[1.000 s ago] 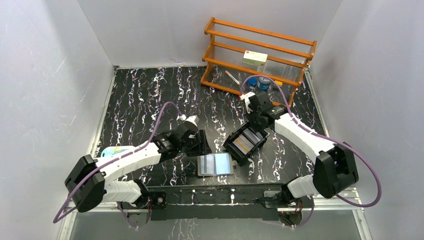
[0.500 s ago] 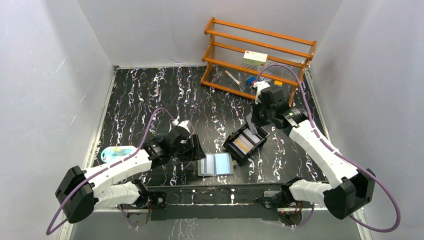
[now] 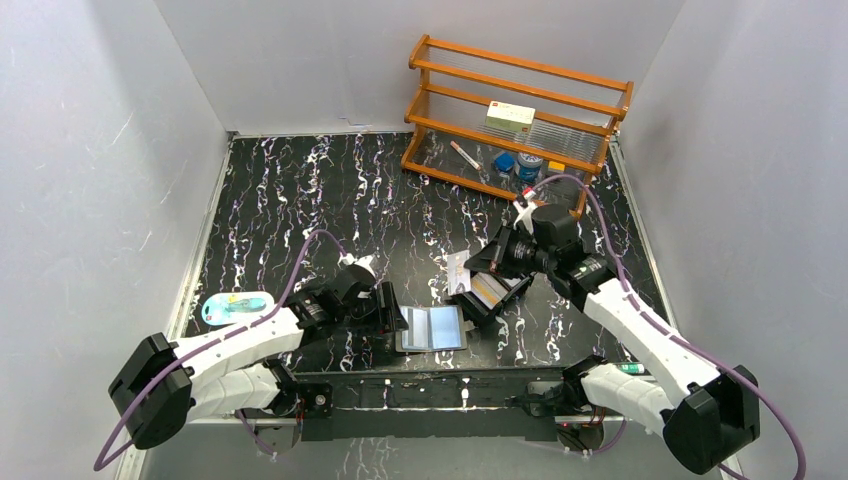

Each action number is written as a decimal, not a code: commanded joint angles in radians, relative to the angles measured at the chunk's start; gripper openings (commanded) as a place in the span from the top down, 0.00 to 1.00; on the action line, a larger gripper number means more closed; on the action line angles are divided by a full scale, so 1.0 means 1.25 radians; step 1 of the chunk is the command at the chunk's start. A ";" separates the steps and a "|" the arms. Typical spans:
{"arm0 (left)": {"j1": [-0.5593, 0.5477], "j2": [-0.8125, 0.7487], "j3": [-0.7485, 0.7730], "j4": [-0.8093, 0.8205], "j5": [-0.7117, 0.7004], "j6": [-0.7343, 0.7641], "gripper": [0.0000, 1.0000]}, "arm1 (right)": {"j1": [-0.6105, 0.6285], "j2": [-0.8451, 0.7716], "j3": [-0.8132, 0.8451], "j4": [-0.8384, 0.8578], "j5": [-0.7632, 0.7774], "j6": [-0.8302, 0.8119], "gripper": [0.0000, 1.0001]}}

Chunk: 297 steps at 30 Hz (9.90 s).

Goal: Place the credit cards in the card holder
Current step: Pick up the credit card from the storage box, then insert the credit card into the card holder, then pick up the credit card from the storage box.

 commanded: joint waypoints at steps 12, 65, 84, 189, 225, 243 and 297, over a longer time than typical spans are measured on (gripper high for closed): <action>0.003 0.054 -0.021 0.080 0.026 0.020 0.46 | 0.026 0.016 -0.170 0.221 -0.094 0.146 1.00; 0.003 0.034 -0.129 0.066 0.006 -0.035 1.00 | 0.309 0.254 -0.279 0.439 0.117 0.222 1.00; 0.003 0.042 -0.117 0.073 0.014 -0.045 1.00 | 0.318 0.277 -0.309 0.497 0.107 0.253 0.83; 0.004 0.114 -0.117 0.122 0.027 -0.038 1.00 | 0.375 0.335 -0.028 0.012 0.252 0.114 0.59; 0.003 0.008 -0.079 -0.044 -0.089 -0.040 1.00 | 0.437 0.422 0.114 0.023 0.256 0.036 0.60; 0.003 -0.091 0.007 -0.096 -0.107 -0.018 0.62 | 0.315 0.298 0.221 -0.249 0.657 -0.329 0.46; 0.003 -0.131 -0.011 -0.065 -0.075 0.018 0.58 | 0.092 0.395 0.070 -0.034 0.411 -0.564 0.51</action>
